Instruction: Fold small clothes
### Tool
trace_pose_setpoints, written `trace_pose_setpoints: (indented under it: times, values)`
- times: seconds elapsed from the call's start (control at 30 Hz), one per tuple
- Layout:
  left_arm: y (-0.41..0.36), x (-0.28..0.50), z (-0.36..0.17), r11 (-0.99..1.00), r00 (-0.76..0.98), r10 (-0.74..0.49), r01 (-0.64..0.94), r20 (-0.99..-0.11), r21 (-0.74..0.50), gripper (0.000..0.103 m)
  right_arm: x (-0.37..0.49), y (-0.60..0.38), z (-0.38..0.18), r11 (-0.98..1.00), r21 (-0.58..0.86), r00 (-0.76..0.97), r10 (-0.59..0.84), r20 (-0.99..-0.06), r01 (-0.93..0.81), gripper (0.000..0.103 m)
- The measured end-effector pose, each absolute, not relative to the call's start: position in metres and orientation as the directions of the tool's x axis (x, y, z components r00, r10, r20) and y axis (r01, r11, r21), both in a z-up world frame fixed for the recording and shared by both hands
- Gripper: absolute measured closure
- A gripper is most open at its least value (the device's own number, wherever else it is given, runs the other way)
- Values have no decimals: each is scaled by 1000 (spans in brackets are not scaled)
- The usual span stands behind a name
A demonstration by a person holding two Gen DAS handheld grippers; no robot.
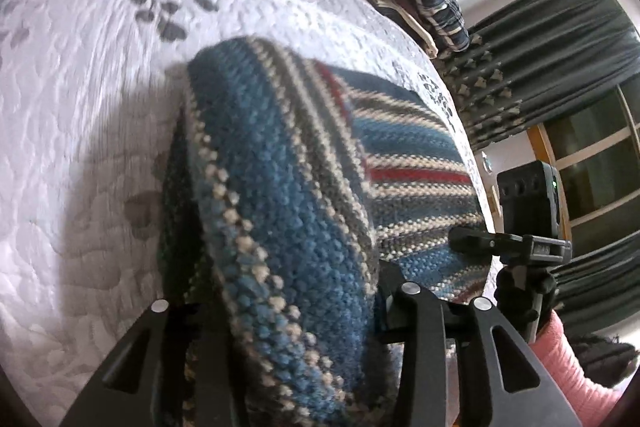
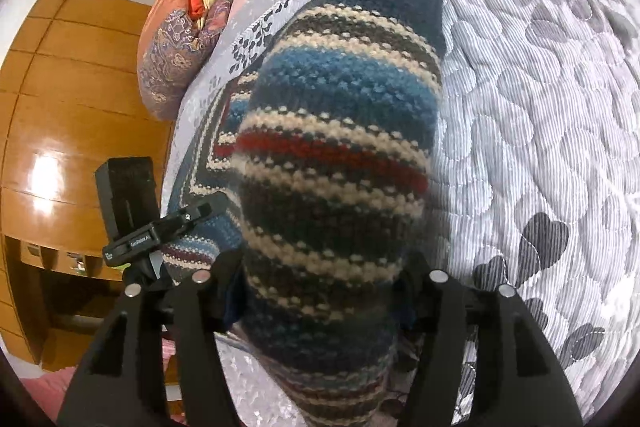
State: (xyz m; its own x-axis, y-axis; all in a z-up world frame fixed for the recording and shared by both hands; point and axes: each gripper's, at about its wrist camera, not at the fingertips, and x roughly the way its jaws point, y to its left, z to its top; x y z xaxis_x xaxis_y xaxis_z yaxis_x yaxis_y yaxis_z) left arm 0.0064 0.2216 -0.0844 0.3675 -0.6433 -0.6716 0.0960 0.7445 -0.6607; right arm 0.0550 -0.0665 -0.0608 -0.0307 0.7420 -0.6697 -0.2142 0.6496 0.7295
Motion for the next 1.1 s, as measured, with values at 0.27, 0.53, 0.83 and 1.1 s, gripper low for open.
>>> trace_pose_setpoints:
  times: [0.27, 0.53, 0.83, 1.1]
  values:
    - [233, -26, -81, 752, 397, -623, 68, -673, -656, 48, 27, -83, -48, 693, 696, 12, 710, -704, -188, 25]
    - [233, -74, -71, 804, 449, -555, 71, -700, -591, 32, -38, -91, -61, 695, 701, -71, 700, -710, -157, 27]
    - [241, -99, -87, 795, 442, -549, 13, -710, -607, 35, -46, -102, -22, 682, 701, -48, 709, -704, -211, 82]
    - [225, -109, -97, 806, 435, -540, 23, -720, -591, 33, -40, -108, -43, 752, 637, -43, 640, -767, -170, 82]
